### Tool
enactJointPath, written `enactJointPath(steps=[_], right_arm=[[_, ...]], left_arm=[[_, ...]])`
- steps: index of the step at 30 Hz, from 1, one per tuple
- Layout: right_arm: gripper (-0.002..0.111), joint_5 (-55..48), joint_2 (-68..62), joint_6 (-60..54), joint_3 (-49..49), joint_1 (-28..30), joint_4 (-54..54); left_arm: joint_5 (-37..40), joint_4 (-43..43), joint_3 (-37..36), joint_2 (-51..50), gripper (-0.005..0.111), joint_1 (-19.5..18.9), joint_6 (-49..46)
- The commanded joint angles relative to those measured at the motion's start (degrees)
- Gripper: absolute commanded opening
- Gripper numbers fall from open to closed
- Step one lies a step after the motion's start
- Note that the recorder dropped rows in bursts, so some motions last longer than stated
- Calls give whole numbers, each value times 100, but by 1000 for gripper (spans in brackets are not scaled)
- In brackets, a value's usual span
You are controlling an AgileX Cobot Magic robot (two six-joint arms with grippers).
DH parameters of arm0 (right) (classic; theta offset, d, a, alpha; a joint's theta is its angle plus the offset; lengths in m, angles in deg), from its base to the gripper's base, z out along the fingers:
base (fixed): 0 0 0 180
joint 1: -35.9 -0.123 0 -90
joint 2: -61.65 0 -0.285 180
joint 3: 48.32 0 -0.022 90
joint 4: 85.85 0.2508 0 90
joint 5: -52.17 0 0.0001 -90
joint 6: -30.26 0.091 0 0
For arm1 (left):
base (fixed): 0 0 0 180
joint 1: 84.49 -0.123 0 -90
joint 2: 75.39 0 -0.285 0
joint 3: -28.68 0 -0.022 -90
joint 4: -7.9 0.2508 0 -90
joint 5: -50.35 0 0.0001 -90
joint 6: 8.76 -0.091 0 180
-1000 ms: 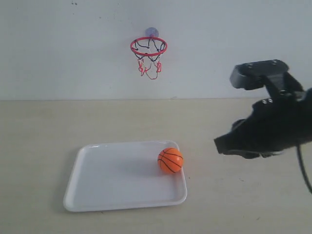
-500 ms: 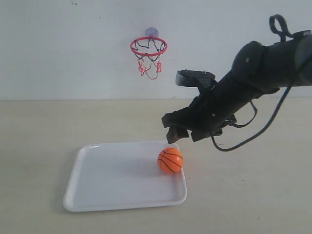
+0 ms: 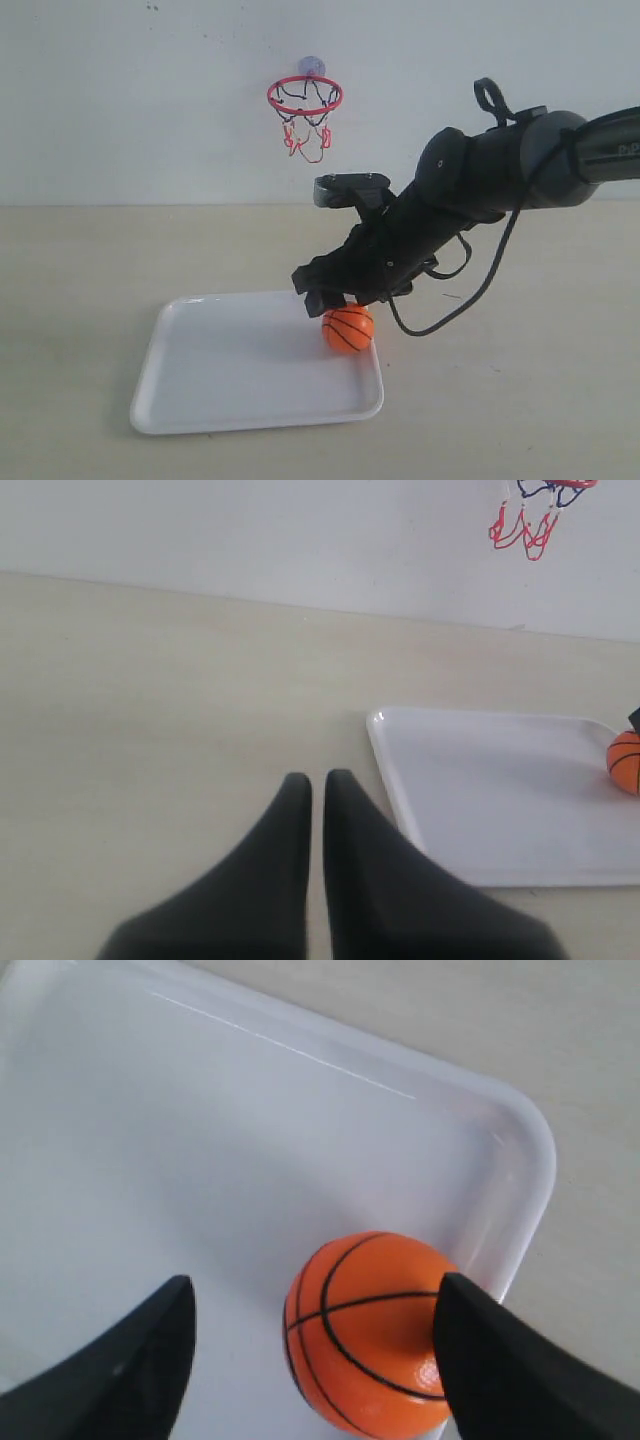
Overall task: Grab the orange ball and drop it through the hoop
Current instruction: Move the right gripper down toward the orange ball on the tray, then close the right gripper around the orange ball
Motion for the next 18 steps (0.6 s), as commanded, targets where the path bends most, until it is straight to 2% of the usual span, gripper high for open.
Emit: enactJointPath(steps=[1,4,13,16,17,18], right_arm=[[75,82,-65,-65,-36,-22,-190],[79,-18,-65,-65,-36,-22,-217],[74,-102,-277,-54,-10,-22,-315],[50,-102,-277,-65,-10,-22,-438],[34,-119,-277,-43,-10,-22,-495],[24,-123,-277,-42,-10,-22,-512]], left_arm=[[-54,-11,16,9,4,-3,14],[-54,-11,16,9,4,-3,14],[-54,-11,16,9,4,-3,14],[-54,-11,16,9,4,-3,14],[-54,-11,16,9,4,-3,14],[-54,-11,16,9,4,-3,14]])
